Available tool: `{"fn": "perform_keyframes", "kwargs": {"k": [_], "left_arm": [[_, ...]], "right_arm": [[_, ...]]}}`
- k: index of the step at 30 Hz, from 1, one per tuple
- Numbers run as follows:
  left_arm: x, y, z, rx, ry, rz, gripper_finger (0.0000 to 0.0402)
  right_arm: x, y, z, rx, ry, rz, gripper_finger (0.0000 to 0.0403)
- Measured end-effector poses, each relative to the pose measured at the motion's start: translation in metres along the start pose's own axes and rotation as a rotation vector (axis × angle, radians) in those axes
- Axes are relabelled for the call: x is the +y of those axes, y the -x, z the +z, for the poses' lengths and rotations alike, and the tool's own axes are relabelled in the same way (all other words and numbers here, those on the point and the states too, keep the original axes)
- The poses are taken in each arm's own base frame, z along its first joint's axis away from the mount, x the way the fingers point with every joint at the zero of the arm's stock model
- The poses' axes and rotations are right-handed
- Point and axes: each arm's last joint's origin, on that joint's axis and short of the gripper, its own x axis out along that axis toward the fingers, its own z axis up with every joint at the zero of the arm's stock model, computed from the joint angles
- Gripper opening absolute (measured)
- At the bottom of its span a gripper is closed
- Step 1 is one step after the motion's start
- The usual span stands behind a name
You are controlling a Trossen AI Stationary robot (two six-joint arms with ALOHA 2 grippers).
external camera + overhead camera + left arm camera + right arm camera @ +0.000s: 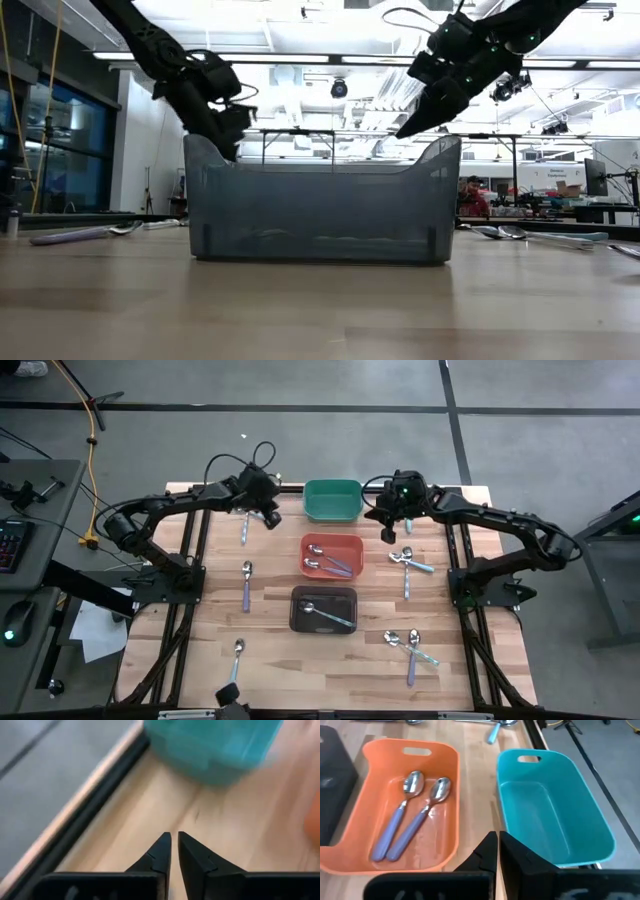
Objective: Sort silverware by color (type)
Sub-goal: Put the top left blue spoon into the blue bin
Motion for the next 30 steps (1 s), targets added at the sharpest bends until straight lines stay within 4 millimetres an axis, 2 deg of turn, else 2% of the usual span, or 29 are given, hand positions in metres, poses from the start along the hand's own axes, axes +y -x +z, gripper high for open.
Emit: {"fn": "perform_keyframes", "kwargs": {"k": [3,9,15,24,30], "left_arm": [[0.000,0.004,-0.007,0.122,-0.036,-0.021,0.0044],[-0.002,0.005,-0.015,0.205,-0.104,-0.058,0.0077],[-0.004,0.006,-0.016,0.204,-0.099,-0.128,0.0111],[-0.005,0.006,-0.017,0.210,-0.105,-0.143,0.0162],[-0.005,0.006,-0.018,0.218,-0.173,-0.152,0.0187]], "right_arm": [[-0.003,0.001,-0.002,0.002,-0.008,-0.012,0.0000],[-0.004,0.001,-0.002,0.002,0.010,-0.010,0.0000],[0.001,0.002,-0.005,0.002,0.048,0.094,0.0000],[0.002,0.002,-0.006,-0.008,0.049,0.131,0.0000],[0.004,0.002,-0.008,-0.003,0.047,0.172,0.0000]]}}
